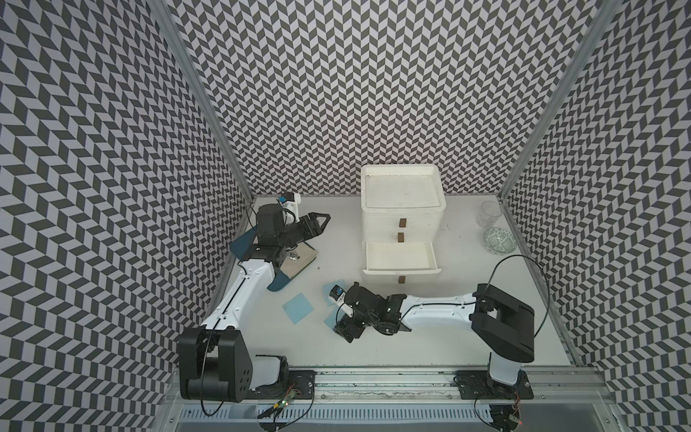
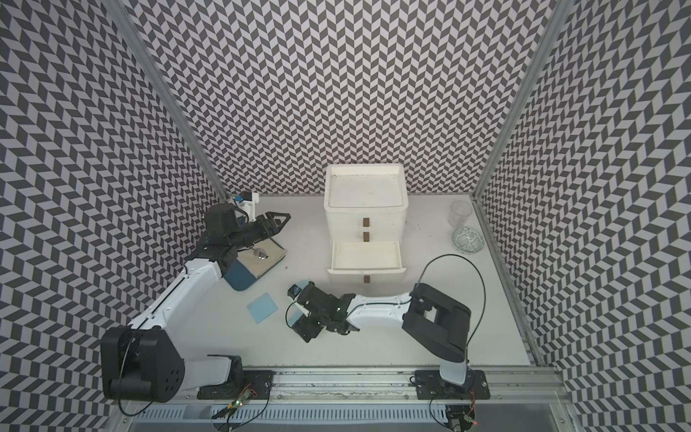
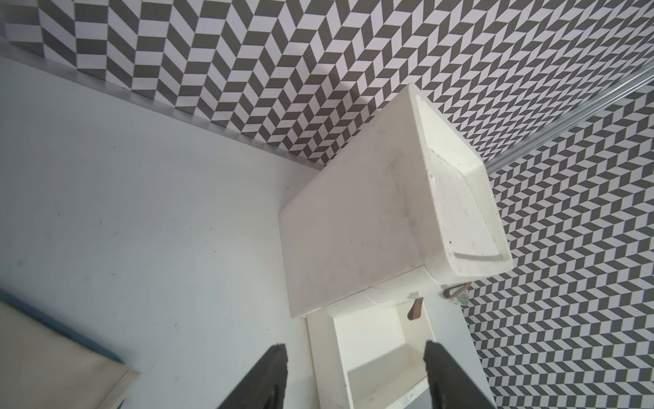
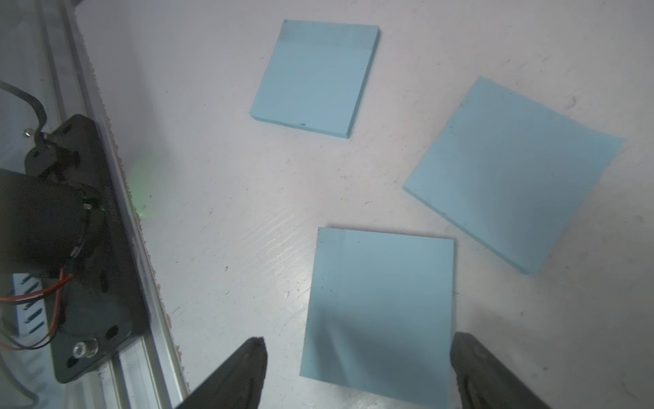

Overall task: Please put the sticky notes in the drawer by color
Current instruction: Open the drawer in the storage box, then pick up the sticky notes from the center of the board.

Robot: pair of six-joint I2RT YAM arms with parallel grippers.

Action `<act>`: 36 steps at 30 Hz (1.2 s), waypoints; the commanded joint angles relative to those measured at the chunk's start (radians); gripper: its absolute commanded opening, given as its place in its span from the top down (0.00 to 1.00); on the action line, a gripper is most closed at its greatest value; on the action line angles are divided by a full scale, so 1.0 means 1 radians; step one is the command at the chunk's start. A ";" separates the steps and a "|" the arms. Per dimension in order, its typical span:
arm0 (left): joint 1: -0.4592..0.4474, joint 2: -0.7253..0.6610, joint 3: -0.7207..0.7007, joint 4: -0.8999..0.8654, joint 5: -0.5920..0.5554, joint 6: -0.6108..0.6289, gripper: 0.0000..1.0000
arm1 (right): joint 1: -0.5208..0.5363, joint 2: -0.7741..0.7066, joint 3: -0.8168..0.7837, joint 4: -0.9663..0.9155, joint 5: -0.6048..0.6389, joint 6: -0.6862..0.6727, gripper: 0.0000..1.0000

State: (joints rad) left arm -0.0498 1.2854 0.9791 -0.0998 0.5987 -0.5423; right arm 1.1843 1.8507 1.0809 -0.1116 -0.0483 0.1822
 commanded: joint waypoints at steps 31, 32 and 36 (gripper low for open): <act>0.201 -0.059 -0.225 -0.200 0.147 0.286 0.35 | 0.049 0.096 0.059 -0.027 0.219 -0.074 0.08; 0.202 -0.062 -0.229 -0.191 0.152 0.281 0.35 | 0.049 0.106 0.059 -0.031 0.224 -0.075 0.08; 0.202 -0.067 -0.231 -0.180 0.148 0.274 0.35 | 0.049 0.127 0.055 -0.040 0.210 -0.082 0.08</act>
State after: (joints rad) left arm 0.1467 1.2259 0.7513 -0.2794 0.7265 -0.2886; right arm 1.2358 1.9419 1.1297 -0.1463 0.1596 0.1146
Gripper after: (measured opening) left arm 0.652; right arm 0.919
